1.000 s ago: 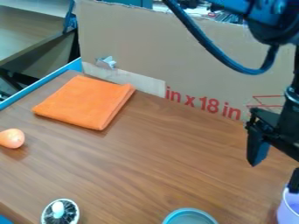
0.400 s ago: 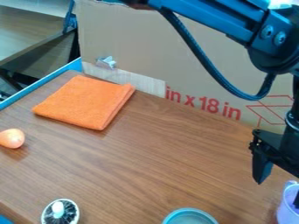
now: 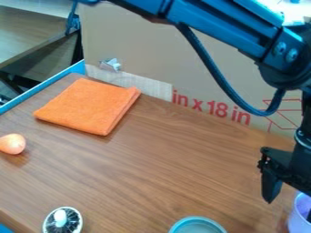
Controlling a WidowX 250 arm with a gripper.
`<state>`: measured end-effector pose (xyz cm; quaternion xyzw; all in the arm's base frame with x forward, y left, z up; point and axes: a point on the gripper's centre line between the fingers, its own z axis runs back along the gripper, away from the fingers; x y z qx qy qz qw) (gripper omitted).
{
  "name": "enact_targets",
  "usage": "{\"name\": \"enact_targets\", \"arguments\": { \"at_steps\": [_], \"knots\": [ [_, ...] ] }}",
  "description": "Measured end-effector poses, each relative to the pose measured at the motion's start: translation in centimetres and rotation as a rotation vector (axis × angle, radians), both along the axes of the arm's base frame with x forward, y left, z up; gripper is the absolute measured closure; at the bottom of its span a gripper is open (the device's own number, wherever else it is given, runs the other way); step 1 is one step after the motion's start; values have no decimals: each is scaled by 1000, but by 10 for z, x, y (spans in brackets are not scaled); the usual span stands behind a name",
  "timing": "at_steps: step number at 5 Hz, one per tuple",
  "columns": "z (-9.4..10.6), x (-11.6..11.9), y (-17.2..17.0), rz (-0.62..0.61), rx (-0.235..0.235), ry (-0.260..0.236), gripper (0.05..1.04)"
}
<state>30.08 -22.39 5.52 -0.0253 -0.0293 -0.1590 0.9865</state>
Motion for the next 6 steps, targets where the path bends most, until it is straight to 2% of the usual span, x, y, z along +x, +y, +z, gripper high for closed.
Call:
{"name": "enact_targets", "arguments": {
  "at_steps": [1,2,3,4,5,6],
  "knots": [
    [-8,-4,2,11,25,33,403],
    [-8,-4,-2,1,-4,37,700],
    [-7,-11,-2,-112,-21,91,913],
    [35,-4,18,-167,-41,24,988],
    [60,-3,51,-133,14,-57,991],
    [67,1,100,-27,81,-61,991]
  ]
}}
